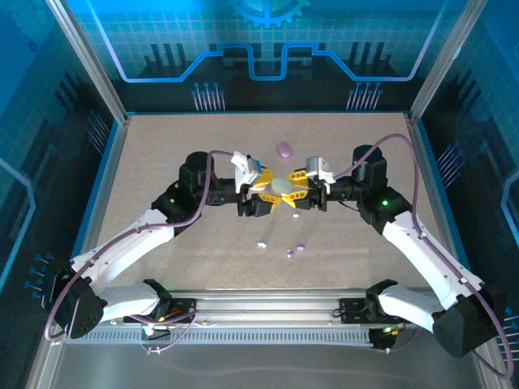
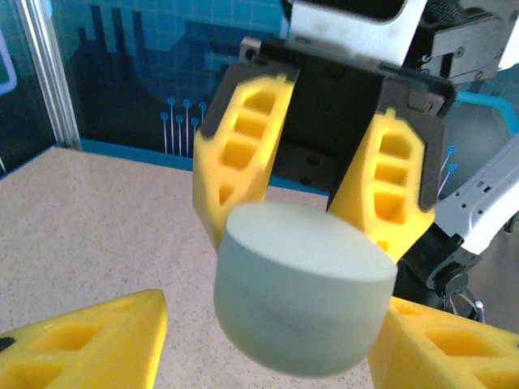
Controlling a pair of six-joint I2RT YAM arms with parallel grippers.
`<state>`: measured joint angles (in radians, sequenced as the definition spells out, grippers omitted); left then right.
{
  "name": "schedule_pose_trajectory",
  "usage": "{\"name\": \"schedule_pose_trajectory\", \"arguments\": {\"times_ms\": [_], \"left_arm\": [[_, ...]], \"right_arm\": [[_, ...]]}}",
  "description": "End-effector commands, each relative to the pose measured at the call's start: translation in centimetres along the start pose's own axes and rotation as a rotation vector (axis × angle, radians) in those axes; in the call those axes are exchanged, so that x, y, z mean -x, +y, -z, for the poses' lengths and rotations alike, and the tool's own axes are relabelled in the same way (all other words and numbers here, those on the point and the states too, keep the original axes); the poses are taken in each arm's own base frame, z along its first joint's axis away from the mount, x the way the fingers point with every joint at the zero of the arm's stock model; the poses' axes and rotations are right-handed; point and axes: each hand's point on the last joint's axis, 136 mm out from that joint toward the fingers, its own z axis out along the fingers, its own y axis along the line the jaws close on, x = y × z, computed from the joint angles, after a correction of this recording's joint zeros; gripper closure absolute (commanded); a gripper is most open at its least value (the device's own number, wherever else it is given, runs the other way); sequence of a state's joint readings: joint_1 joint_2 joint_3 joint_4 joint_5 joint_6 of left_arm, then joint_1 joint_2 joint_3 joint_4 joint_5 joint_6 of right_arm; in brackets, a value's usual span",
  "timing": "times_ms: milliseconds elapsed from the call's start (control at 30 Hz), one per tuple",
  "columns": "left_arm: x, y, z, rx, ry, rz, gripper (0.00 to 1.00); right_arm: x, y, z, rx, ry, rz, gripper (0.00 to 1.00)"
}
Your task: Insert the wireless bluetooth earbuds into the charging case
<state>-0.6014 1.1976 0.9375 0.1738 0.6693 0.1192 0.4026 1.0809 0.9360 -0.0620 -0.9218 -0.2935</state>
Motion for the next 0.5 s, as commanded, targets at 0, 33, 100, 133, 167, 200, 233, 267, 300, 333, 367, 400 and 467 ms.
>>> {"name": "schedule_pose_trajectory", "arguments": {"times_ms": [0, 33, 100, 133, 167, 200, 233, 267, 300, 333, 367, 400, 467], "left_arm": [[1.22, -1.00, 0.30, -0.043, -0.056, -0.096, 0.36], [1.32, -1.03, 0.38, -0.043, -0.058, -0.097, 0.36], [1.32, -1.04, 0.39, -0.043, -0.057, -0.091, 0.38], [1.27, -1.01, 0.36, -0.043, -0.053, -0.088, 0.40], [1.15, -1.03, 0.34, -0.045, -0.047, -0.082, 0.40], [1.13, -1.07, 0.31, -0.048, -0.044, -0.079, 0.41], [1.18, -1.13, 0.29, -0.053, -0.044, -0.076, 0.42], [1.32, -1.25, 0.27, -0.061, -0.048, -0.070, 0.43], [1.40, -1.33, 0.27, -0.068, -0.048, -0.066, 0.45], [1.44, -1.40, 0.21, -0.077, -0.047, -0.059, 0.46], [1.49, -1.54, 0.17, -0.084, -0.045, -0.055, 0.47], [1.46, -1.54, 0.15, -0.086, -0.043, -0.052, 0.48], [1.46, -1.46, 0.11, -0.083, -0.044, -0.048, 0.48]], "right_arm": [[0.47, 0.75, 0.28, 0.058, 0.002, -0.004, 0.70], [0.47, 0.76, 0.27, 0.059, 0.003, -0.001, 0.70], [0.46, 0.69, 0.26, 0.056, 0.003, 0.002, 0.70], [0.47, 0.68, 0.23, 0.056, 0.002, 0.003, 0.70], [0.63, 0.66, 0.25, 0.056, -0.001, 0.004, 0.70], [0.67, 0.71, 0.21, 0.059, -0.002, 0.006, 0.70], [0.61, 0.68, 0.17, 0.057, 0.001, 0.008, 0.70], [0.55, 0.64, 0.15, 0.053, 0.004, 0.008, 0.70], [0.47, 0.60, 0.12, 0.052, 0.006, 0.010, 0.70], [0.41, 0.56, 0.12, 0.049, 0.009, 0.011, 0.70], [0.40, 0.57, 0.11, 0.049, 0.010, 0.009, 0.70], [0.50, 0.57, 0.11, 0.049, 0.008, 0.011, 0.70], [0.40, 0.50, -0.05, 0.039, 0.018, 0.017, 0.69]]}}
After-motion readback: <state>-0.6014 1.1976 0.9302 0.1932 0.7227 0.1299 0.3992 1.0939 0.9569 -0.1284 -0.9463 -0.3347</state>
